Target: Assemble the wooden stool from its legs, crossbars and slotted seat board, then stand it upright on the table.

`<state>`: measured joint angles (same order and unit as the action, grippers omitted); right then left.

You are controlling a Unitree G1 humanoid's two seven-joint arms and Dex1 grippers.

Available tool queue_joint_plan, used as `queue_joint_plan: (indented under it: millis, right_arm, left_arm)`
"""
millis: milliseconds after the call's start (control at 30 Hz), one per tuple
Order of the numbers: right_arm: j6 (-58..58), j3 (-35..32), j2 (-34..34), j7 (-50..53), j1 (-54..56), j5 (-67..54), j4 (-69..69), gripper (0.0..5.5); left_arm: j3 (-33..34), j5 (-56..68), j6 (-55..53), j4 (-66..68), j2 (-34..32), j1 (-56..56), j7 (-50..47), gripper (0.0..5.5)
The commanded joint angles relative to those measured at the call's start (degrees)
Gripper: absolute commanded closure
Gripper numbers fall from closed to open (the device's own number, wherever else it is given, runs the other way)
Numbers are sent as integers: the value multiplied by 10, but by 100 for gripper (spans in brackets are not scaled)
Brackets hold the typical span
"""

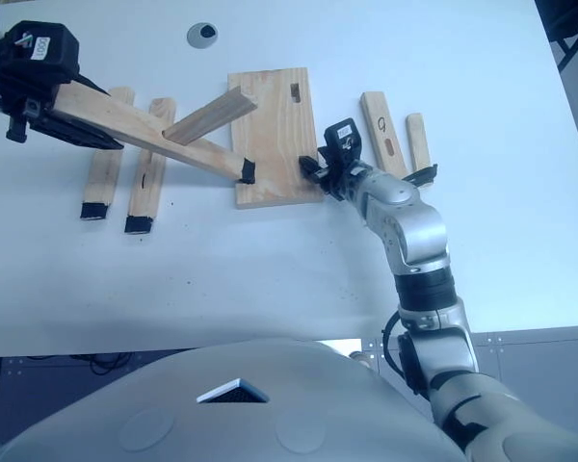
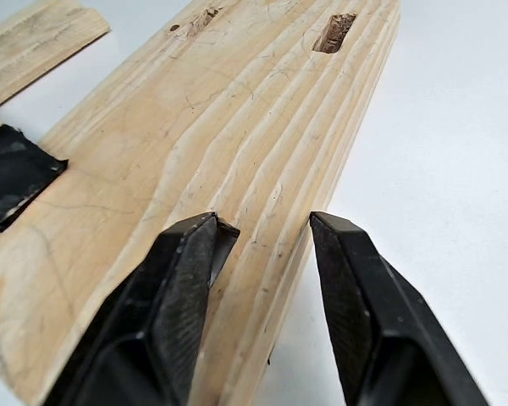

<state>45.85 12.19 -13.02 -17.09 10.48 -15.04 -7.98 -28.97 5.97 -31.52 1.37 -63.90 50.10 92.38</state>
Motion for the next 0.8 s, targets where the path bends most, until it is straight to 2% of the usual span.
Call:
queue_joint_plan:
  millis: [33, 367, 600, 800]
  right_arm:
    - [42, 33, 29, 18, -23, 14, 3, 371]
    - [29, 35, 88, 72, -41, 31, 10, 374]
    - [20, 29, 98, 77, -34, 39, 20, 391]
    - [10, 30, 111, 79, -29, 44, 30, 392]
  left_arm:
    - [-50, -27, 22, 24, -17, 35, 1, 349]
    - [-142, -7, 66, 95, -14, 162, 1, 349]
    - [-180, -17, 108, 132, -28, 205, 1, 349]
    - [-210, 12, 102, 105, -40, 218, 1, 349]
